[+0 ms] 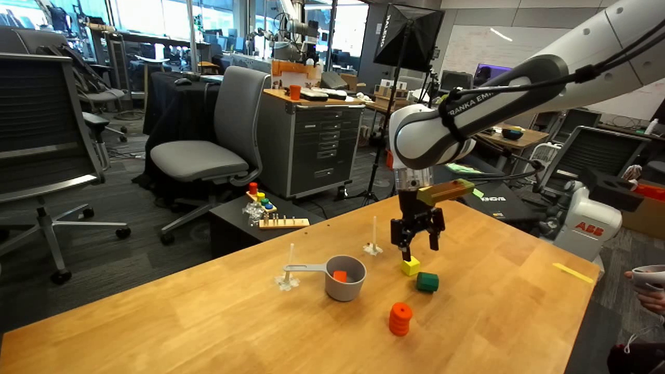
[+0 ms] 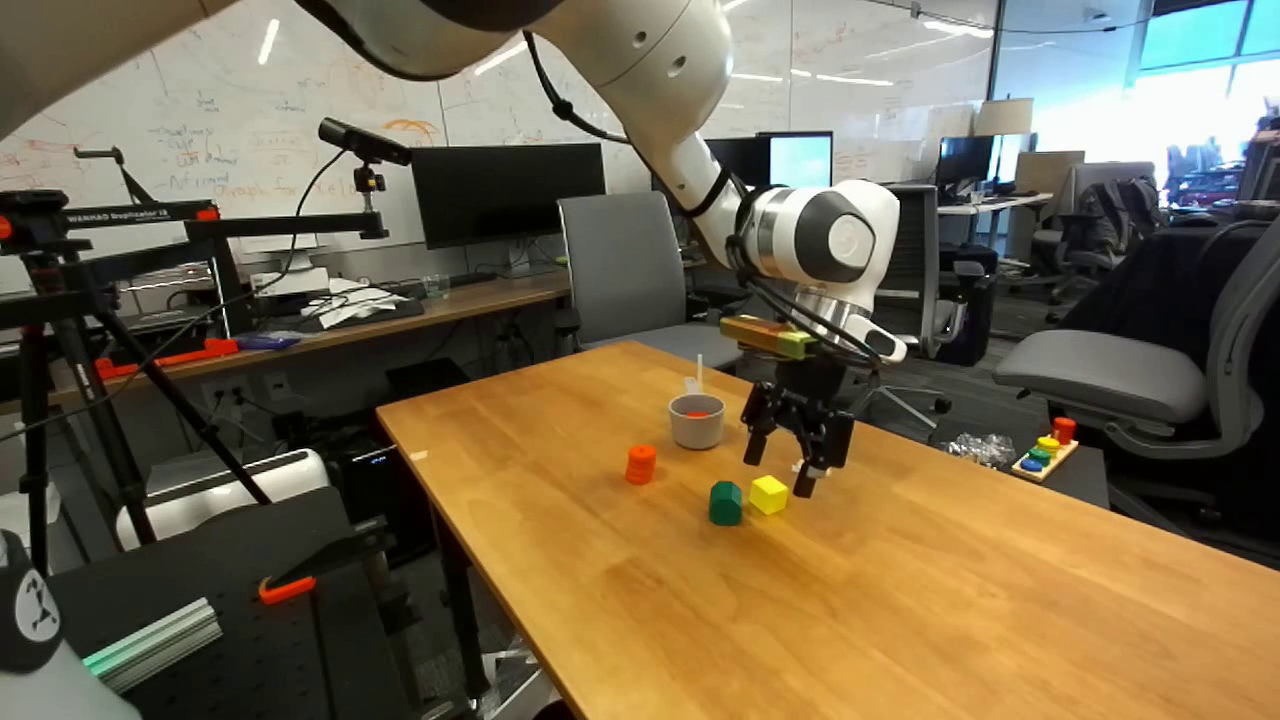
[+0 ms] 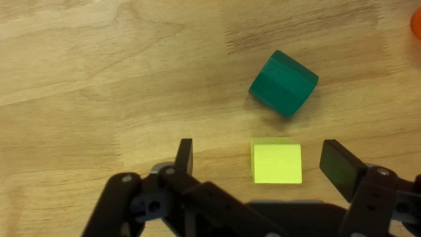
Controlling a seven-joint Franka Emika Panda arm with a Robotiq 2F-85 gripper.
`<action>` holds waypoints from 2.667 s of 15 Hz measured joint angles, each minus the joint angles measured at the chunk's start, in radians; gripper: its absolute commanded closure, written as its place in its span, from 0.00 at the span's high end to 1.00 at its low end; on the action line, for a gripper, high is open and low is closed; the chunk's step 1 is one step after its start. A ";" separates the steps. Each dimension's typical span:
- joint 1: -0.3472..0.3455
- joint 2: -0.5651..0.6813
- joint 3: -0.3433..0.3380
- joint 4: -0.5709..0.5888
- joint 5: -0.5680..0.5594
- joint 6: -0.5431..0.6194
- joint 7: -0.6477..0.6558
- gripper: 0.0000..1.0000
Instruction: Put all the blocks and rings in the cup
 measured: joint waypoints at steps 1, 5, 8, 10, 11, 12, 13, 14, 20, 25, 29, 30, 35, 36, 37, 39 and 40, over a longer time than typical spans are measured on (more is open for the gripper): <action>0.001 0.000 0.001 0.001 0.000 0.000 -0.003 1.00; 0.002 0.001 0.004 0.001 0.000 0.000 -0.012 1.00; 0.002 0.006 0.004 0.005 0.000 -0.001 -0.023 1.00; 0.002 0.018 0.005 0.016 0.000 -0.003 -0.030 1.00; 0.002 0.026 0.007 0.023 0.000 -0.006 -0.033 1.00; 0.002 0.035 0.009 0.031 0.000 -0.007 -0.036 0.83; 0.002 0.044 0.011 0.041 0.000 -0.009 -0.039 0.74; 0.003 0.054 0.014 0.050 0.000 -0.010 -0.042 0.66; 0.009 0.089 0.016 0.094 0.000 -0.010 -0.047 0.20; 0.009 0.090 0.015 0.103 0.000 -0.008 -0.047 0.14; 0.026 0.081 0.034 0.100 0.000 0.023 -0.048 0.14; 0.035 0.073 0.041 0.099 0.000 0.034 -0.048 0.14; 0.091 0.014 0.066 0.091 0.000 0.067 -0.048 0.14; 0.101 0.001 0.068 0.090 0.000 0.070 -0.048 0.14; 0.110 -0.012 0.069 0.089 0.000 0.070 -0.048 0.14; 0.123 -0.035 0.071 0.088 0.000 0.071 -0.048 0.14; 0.128 -0.044 0.072 0.088 0.000 0.071 -0.048 0.14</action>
